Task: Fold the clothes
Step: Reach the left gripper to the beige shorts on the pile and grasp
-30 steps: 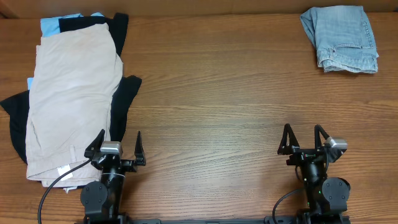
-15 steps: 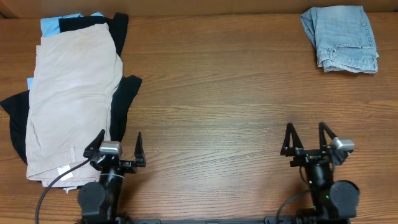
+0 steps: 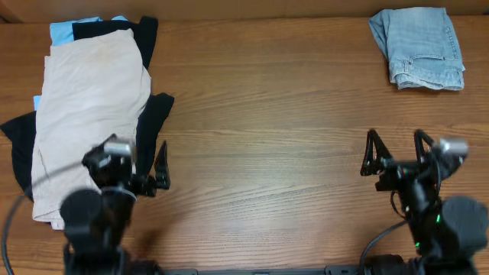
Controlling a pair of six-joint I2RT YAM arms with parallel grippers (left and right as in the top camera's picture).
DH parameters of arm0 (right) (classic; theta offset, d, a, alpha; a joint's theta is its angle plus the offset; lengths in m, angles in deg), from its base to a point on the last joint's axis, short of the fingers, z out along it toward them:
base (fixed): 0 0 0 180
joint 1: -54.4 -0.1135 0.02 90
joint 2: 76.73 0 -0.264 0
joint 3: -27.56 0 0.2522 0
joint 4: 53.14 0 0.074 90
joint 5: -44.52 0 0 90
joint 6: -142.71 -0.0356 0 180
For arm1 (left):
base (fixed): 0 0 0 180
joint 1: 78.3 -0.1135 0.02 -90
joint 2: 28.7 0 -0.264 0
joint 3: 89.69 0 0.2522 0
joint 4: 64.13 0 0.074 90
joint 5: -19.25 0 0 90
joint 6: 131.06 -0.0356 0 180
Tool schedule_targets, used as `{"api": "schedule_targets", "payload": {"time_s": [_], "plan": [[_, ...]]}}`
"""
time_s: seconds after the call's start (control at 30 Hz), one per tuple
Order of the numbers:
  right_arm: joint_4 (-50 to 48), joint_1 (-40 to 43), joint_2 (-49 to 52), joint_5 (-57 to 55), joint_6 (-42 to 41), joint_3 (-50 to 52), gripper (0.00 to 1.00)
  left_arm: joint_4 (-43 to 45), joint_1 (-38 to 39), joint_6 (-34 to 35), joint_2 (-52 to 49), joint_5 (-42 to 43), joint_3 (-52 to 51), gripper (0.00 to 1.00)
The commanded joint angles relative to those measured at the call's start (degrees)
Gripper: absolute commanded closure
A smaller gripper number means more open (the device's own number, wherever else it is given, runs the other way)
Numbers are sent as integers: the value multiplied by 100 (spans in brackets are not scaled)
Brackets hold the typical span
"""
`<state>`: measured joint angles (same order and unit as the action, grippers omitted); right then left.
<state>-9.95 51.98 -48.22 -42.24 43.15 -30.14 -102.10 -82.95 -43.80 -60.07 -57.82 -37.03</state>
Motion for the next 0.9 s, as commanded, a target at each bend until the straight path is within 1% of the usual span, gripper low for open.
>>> {"api": "schedule_targets", "payload": {"time_s": [0.0, 0.2, 0.27, 0.33, 0.43, 0.53, 0.67, 0.73, 0.77, 0.87], "plan": [[452, -42, 809, 70, 87, -855, 0, -605, -57, -229, -1036, 221, 1115, 0], [1781, -42, 2409, 72, 87, -2179, 0, -2315, -59, -638, -2813, 385, 2883, 0], [2063, -42, 2883, 101, 85, -2505, 0, -2798, -59, -671, -3416, 380, 3381, 0], [2184, -42, 3309, 166, 81, -2723, 0, -3060, -59, -669, -3926, 365, 3722, 0], [2146, -42, 3790, 542, 59, -2754, 0, -3069, -59, -662, -4472, 365, 3906, 0], [2111, -42, 4227, 881, 66, -2754, 0, -2702, -72, -623, -4881, 273, 3906, 0], [2074, -42, 4485, 955, 66, -2754, 0, -2205, -256, -428, -5191, -264, 3906, 0], [2057, -42, 4513, 953, 66, -2754, 0, -1993, -472, -442, -5309, -284, 3908, 0], [2044, -42, 4513, 953, 66, -2754, 0, -1895, -599, -522, -5366, -245, 3908, 0], [1996, -42, 4513, 953, 66, -2754, 0, -1580, -1080, -1668, -5591, 339, 3908, 0]]}}
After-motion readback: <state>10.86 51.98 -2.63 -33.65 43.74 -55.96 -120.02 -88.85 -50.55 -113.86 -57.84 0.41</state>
